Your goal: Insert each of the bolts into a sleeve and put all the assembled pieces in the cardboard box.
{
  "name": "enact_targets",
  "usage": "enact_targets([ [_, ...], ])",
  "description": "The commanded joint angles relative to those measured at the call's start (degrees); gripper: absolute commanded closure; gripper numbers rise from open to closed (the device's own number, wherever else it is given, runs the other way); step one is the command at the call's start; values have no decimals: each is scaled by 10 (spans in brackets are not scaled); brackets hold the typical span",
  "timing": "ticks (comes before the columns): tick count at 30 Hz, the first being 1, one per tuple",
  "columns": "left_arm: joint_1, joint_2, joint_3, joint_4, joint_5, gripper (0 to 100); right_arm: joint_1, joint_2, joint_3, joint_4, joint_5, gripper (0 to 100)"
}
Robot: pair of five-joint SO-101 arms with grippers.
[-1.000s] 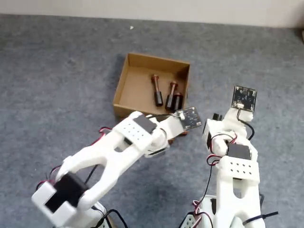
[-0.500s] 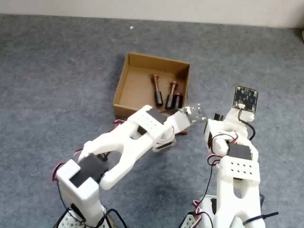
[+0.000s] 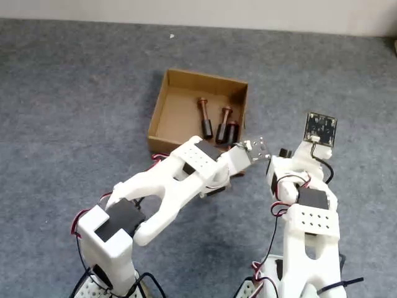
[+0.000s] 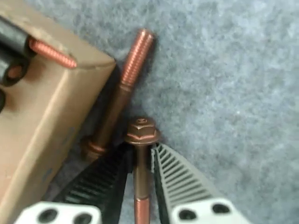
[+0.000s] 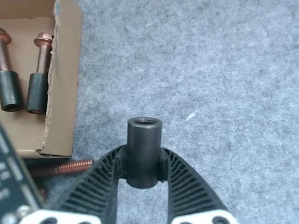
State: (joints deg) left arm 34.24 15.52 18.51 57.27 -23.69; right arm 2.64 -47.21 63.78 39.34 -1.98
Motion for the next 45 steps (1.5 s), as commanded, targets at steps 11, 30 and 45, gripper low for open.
enact_targets([
  [11,-56,-334,138,20,75,995,3,-19,-10,-15,-4,993],
  [30,-116,-648,205,19,349,995,-158,-348,107,54,27,993],
  [45,-115,-811,291,-124,396,995,-325,-539,169,54,33,993],
])
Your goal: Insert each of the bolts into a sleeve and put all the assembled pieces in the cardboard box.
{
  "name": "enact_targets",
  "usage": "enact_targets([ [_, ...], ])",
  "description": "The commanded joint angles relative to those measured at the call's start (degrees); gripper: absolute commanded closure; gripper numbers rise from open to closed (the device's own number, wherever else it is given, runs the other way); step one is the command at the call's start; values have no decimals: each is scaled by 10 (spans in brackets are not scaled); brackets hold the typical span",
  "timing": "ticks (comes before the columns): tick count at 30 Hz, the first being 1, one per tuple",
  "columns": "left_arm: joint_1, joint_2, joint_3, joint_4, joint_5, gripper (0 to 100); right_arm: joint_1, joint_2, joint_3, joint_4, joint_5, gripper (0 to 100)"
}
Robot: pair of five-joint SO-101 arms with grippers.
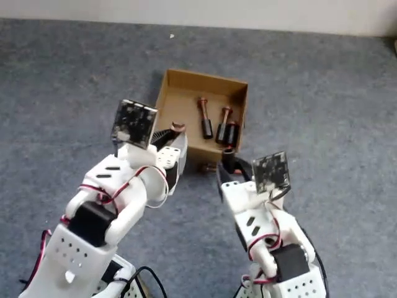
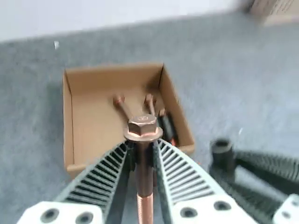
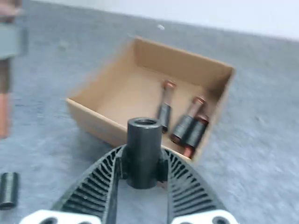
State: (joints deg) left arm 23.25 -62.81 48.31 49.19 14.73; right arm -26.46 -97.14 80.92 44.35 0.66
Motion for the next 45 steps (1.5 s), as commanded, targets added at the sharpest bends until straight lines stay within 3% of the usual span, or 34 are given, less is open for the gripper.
enact_targets([
  [1,-4,-31,-7,-50,12,995,-44,-52,0,3,7,993],
  [6,-3,-29,-7,-97,52,995,-87,-82,16,1,56,993],
  [20,-2,-27,29,-196,121,995,-102,-80,15,1,59,993],
  [25,37,-27,86,-247,119,995,-102,-80,11,1,59,993],
  [36,87,-31,94,-246,119,995,-100,-80,14,1,59,993],
  [45,89,-32,94,-177,119,995,-62,-80,11,1,59,993],
])
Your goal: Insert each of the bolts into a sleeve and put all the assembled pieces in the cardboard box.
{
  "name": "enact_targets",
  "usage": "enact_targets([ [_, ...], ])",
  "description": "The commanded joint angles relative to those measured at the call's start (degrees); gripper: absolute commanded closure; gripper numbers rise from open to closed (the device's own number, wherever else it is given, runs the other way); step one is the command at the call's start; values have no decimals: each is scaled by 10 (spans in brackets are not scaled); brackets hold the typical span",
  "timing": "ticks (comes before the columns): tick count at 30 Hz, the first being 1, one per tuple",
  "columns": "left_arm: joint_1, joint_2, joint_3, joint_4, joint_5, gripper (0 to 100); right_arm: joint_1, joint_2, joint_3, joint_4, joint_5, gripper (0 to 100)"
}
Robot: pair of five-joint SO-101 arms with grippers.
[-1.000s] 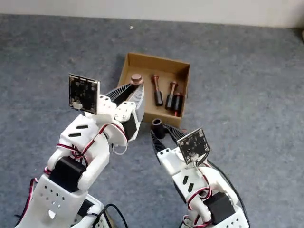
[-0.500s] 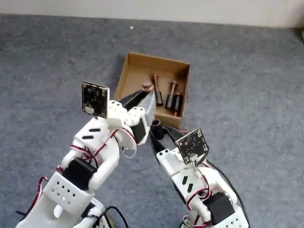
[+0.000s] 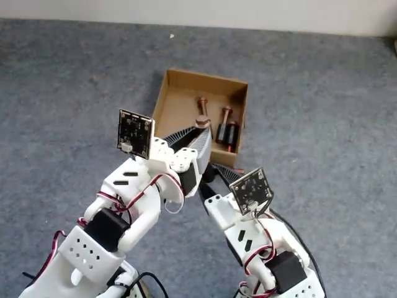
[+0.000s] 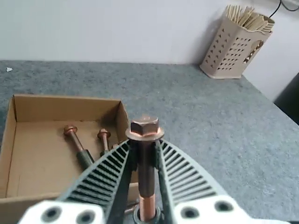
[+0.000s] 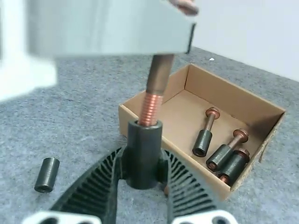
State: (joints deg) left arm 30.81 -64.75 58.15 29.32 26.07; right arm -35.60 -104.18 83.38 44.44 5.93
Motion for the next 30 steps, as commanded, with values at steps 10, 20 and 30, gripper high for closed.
enact_targets([
  [10,47,-14,39,84,-69,839,67,-10,-14,0,4,993],
  [20,-14,-15,-39,199,-191,811,88,-10,-9,0,2,993],
  [30,-174,-181,-60,317,-267,812,88,-9,-7,4,2,993],
])
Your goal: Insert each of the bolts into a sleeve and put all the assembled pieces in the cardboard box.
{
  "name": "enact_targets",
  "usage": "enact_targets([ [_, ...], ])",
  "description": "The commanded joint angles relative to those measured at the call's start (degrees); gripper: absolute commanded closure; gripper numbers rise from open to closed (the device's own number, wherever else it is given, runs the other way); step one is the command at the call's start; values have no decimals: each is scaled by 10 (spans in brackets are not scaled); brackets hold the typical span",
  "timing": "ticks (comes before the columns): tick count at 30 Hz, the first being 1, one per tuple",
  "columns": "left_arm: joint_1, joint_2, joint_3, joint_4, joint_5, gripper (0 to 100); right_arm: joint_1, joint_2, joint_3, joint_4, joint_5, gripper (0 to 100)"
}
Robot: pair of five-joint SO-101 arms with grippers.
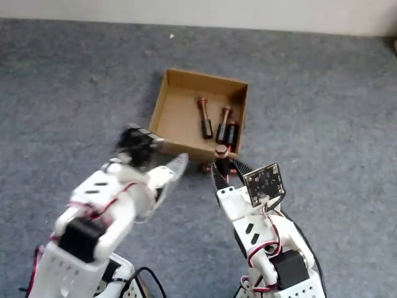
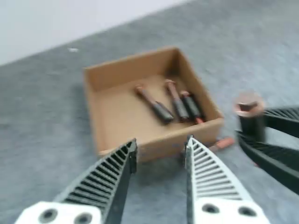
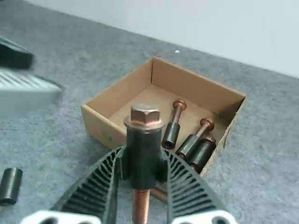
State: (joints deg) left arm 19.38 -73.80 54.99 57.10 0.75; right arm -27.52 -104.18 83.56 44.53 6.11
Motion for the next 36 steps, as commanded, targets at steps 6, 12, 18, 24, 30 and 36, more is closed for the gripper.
enact_targets([
  [6,-145,-272,54,75,-15,896,7,-7,7,3,3,993],
  [12,-235,-298,131,74,-12,941,5,-6,3,34,4,993],
  [18,-311,-302,173,74,-11,995,-6,-5,-65,43,47,993],
  [24,-321,-303,227,71,-11,994,-6,84,-150,35,49,992],
  [30,-322,-303,244,71,-11,994,-4,344,-280,-47,49,992],
  [36,-322,-303,255,70,-12,994,-3,572,-378,-148,49,992],
])
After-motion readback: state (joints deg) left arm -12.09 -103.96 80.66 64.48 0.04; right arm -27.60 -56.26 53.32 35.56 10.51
